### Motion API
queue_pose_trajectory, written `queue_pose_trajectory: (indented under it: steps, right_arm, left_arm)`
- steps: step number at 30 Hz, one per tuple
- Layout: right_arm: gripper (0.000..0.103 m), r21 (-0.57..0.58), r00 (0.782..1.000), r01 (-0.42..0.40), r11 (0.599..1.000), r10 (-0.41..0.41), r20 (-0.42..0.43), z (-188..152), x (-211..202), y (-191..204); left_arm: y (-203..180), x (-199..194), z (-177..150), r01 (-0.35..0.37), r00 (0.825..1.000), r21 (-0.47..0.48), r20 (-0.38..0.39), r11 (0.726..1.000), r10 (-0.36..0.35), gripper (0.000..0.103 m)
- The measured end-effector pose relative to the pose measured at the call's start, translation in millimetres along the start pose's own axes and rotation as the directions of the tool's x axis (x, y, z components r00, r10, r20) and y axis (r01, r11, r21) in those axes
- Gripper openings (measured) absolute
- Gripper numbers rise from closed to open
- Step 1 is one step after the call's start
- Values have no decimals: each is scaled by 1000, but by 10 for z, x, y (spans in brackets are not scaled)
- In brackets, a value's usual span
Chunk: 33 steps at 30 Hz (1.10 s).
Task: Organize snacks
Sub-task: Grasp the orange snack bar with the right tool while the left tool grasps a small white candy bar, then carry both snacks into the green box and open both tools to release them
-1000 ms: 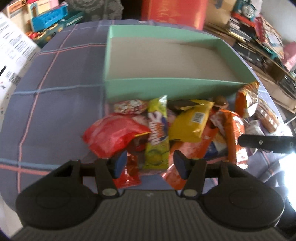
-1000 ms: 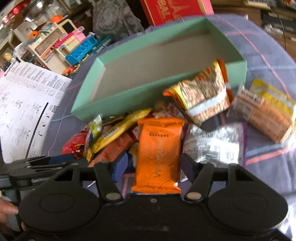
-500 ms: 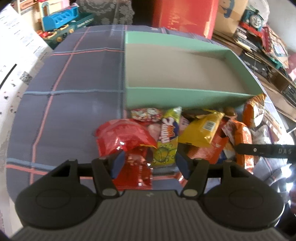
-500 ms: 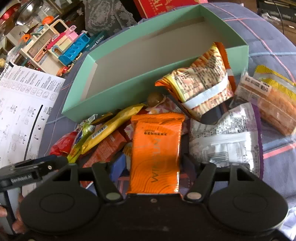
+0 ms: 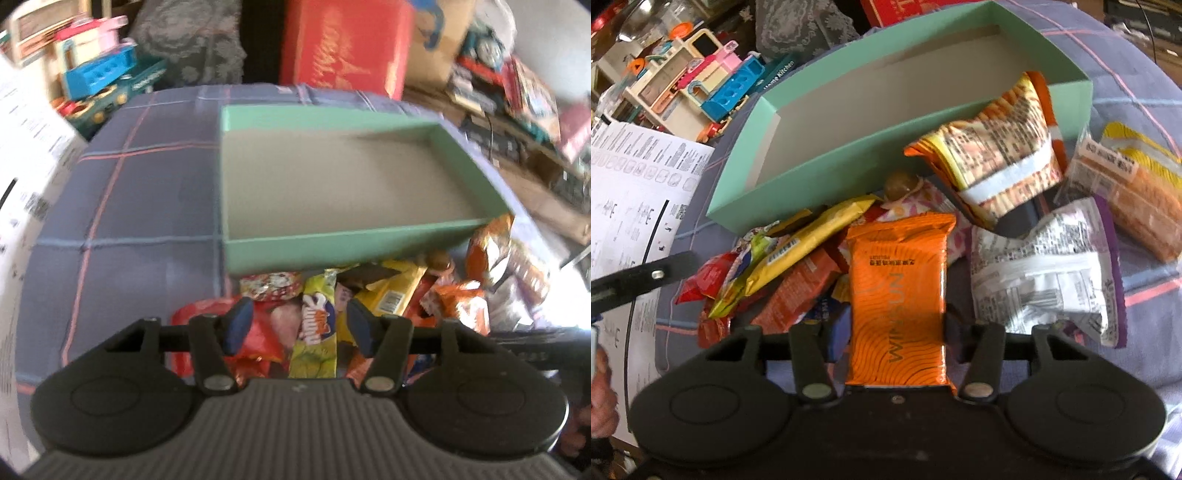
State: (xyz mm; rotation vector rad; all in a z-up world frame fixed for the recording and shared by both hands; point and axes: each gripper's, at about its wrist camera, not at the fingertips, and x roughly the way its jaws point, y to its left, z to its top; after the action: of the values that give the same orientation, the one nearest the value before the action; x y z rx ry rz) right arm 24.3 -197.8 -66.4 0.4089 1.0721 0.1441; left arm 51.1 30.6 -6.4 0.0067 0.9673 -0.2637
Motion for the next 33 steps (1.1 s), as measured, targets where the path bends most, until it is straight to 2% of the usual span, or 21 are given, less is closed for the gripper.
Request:
queue_pose_trajectory:
  steps: [5,8,9,11,12,14,16,19,23,33]
  right_arm:
    - [53,15,1000,20,1000,-20,-2,-12,-22,-27]
    - [53,24,1000,11,1000,-11,0,-16,-30,-55]
    - [53,22,1000,10,1000,-10,1,-19,-29,-53]
    - [54,19,1000,5,1000,-5,3,-25,-37,-62]
    - [54,19,1000,4,1000,-4,5,-26,-40,-64]
    - [54,21,1000,0,1000,0,9,-26,-39,-74]
    - [54,24,1000,-4,1000,4,13,-24,-42,-74]
    - [50,-2,1000,7,1000,-7,29,-38,-68,-50]
    - [49,-29,998,6,1000,-4,66,-33,-161,-14]
    - [49,-81,996,-25,996,32,89,-17,-404,57]
  left_arm:
    - [-126,371,100,31,996,29,-85,999,-29,44]
    - [-209,530,101,1,994,75,-112,997,8,42]
    - [-236,579,93,-1,992,81,-123,997,11,31]
    - [-272,625,67,-9,991,92,-133,996,21,17]
    - [-304,638,40,-20,991,111,-132,994,34,14]
    - [-357,628,-19,-47,992,147,-110,988,64,13]
    - [-353,608,-41,-57,992,130,-105,990,70,12]
    - [-302,504,-33,-54,994,82,-90,995,62,11]
    - [-294,286,-33,-44,998,76,-50,996,48,11]
    - [-226,-147,15,3,999,21,32,1000,-3,11]
